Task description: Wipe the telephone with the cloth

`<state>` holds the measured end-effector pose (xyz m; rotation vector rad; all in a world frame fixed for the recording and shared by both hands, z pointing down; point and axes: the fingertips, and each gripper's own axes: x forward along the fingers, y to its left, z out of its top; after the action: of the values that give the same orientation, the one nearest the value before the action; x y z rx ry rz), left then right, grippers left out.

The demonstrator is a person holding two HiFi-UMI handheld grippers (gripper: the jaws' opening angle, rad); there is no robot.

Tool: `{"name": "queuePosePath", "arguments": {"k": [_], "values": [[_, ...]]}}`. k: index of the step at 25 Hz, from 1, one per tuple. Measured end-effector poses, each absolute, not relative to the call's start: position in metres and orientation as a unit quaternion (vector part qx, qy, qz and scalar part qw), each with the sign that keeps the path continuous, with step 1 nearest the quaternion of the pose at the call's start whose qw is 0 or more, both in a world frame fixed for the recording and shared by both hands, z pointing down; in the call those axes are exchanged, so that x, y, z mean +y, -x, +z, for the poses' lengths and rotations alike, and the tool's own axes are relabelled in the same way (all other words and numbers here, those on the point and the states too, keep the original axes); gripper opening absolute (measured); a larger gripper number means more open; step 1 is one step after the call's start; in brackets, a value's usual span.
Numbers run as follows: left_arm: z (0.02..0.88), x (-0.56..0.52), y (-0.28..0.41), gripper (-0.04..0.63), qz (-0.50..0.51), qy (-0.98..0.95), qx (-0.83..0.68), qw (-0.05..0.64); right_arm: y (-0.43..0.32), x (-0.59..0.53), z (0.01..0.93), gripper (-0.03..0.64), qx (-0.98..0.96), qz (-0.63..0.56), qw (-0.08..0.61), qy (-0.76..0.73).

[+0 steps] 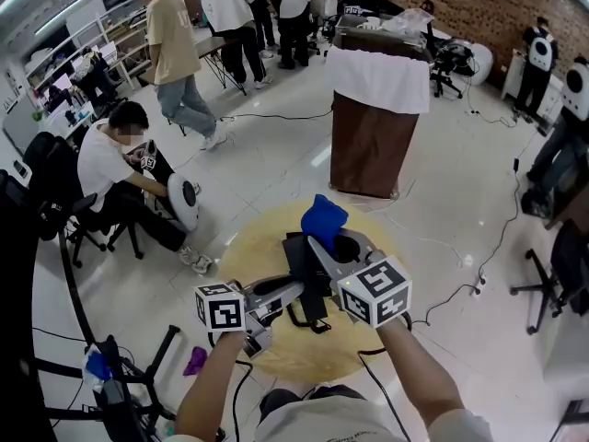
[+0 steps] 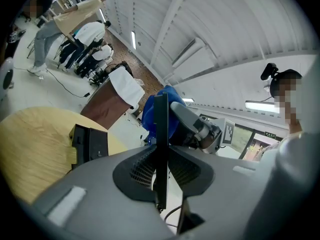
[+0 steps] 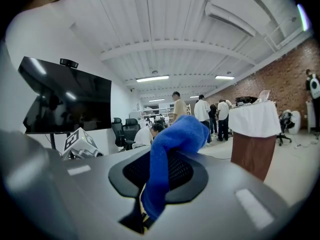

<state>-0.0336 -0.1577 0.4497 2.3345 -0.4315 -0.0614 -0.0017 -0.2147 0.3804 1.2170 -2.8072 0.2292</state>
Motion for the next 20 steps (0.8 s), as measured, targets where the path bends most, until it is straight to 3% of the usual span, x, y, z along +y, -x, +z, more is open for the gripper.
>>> {"name": "queuePosePath", "arguments": {"k": [20], "values": [[0.453,-0.153,0.016,0.064,0.054,-0.926,-0.177,0.329,0.037,-0.236,0.326,0.061,-0.927,0.002,0.052,-0.372]]}}
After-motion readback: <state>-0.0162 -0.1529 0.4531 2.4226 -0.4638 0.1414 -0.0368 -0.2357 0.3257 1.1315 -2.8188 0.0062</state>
